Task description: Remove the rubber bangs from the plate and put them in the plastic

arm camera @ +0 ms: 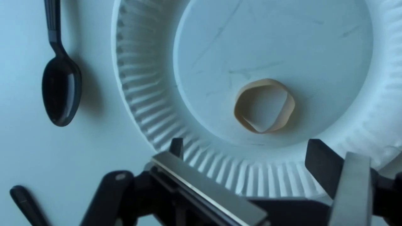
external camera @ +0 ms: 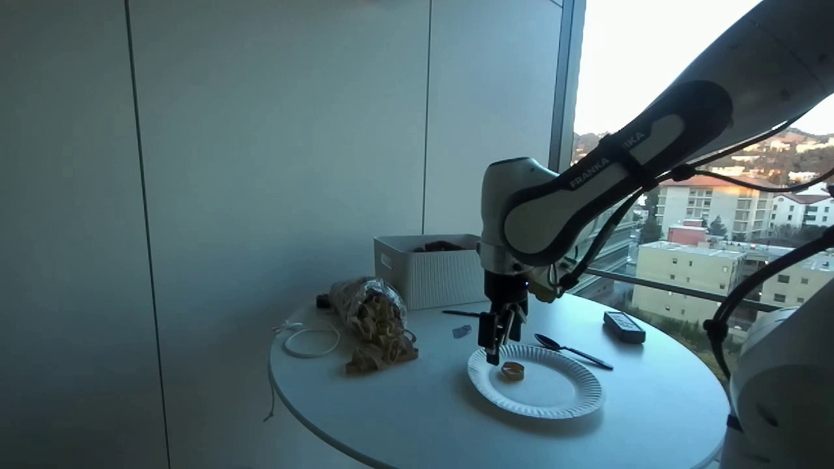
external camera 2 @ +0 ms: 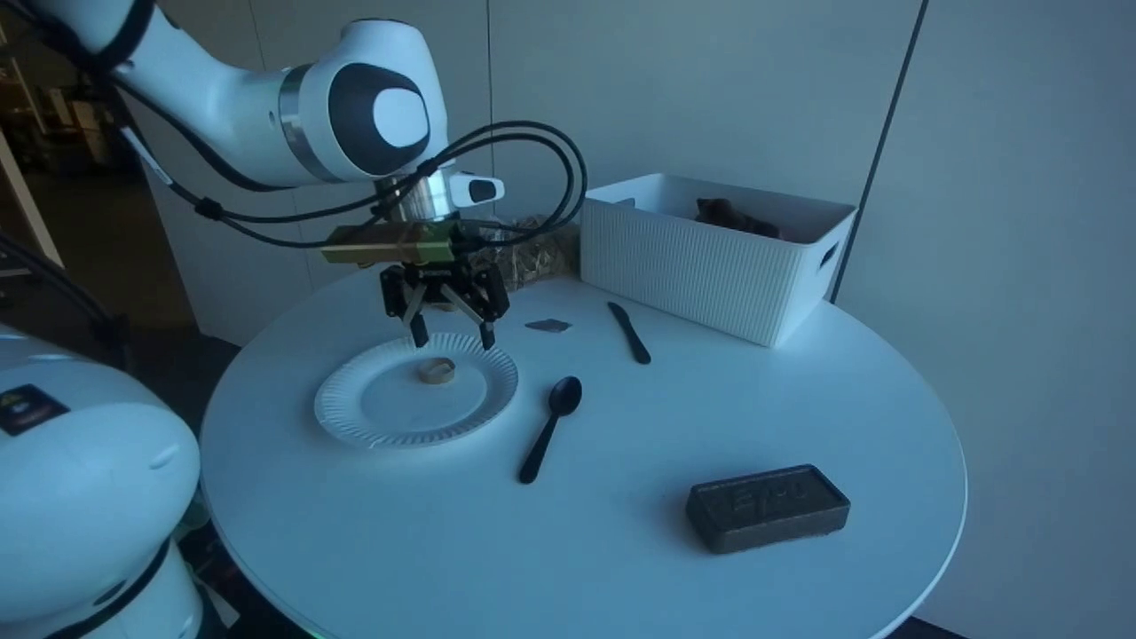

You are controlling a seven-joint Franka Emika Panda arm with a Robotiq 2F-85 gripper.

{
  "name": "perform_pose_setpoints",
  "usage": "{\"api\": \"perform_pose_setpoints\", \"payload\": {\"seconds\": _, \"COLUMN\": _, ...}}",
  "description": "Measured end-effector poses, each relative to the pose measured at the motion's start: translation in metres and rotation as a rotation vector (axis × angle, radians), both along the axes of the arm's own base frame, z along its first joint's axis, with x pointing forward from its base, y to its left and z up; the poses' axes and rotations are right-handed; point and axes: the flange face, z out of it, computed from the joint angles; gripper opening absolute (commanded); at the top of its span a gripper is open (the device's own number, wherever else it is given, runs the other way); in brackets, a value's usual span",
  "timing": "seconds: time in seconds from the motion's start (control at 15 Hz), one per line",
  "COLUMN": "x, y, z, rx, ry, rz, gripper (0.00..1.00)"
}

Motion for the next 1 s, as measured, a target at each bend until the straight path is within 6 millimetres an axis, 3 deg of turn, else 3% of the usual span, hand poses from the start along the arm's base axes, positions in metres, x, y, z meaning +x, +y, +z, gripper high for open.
{"api": "perform_pose_setpoints", "payload": {"seconds": 0.07, "x": 0.002, "y": -0.003, "z": -0.004, "rx": 0.004, "ry": 0.001, "rz": -0.008, "gripper": 1.00}}
{"api": "perform_pose_setpoints", "payload": {"seconds": 0.13, "x": 0.003, "y": -0.006, "z": -0.008, "rx": 0.009, "ry": 0.000, "rz": -0.016, "gripper": 0.75}}
{"api": "perform_pose_setpoints", "payload": {"seconds": 0.2, "x": 0.005, "y": -0.008, "z": -0.011, "rx": 0.014, "ry": -0.004, "rz": -0.022, "gripper": 0.74}}
{"api": "perform_pose_setpoints", "payload": {"seconds": 0.6, "x": 0.015, "y": -0.010, "z": -0.018, "rx": 0.042, "ry": -0.043, "rz": -0.038, "gripper": 0.27}}
{"api": "perform_pose_setpoints", "payload": {"seconds": 0.8, "x": 0.017, "y": -0.009, "z": -0.017, "rx": 0.052, "ry": -0.061, "rz": -0.043, "gripper": 0.09}}
{"api": "perform_pose_setpoints", "payload": {"seconds": 0.87, "x": 0.018, "y": -0.009, "z": -0.017, "rx": 0.054, "ry": -0.067, "rz": -0.043, "gripper": 0.48}}
{"api": "perform_pose_setpoints", "payload": {"seconds": 1.0, "x": 0.019, "y": -0.009, "z": -0.016, "rx": 0.055, "ry": -0.076, "rz": -0.043, "gripper": 0.44}}
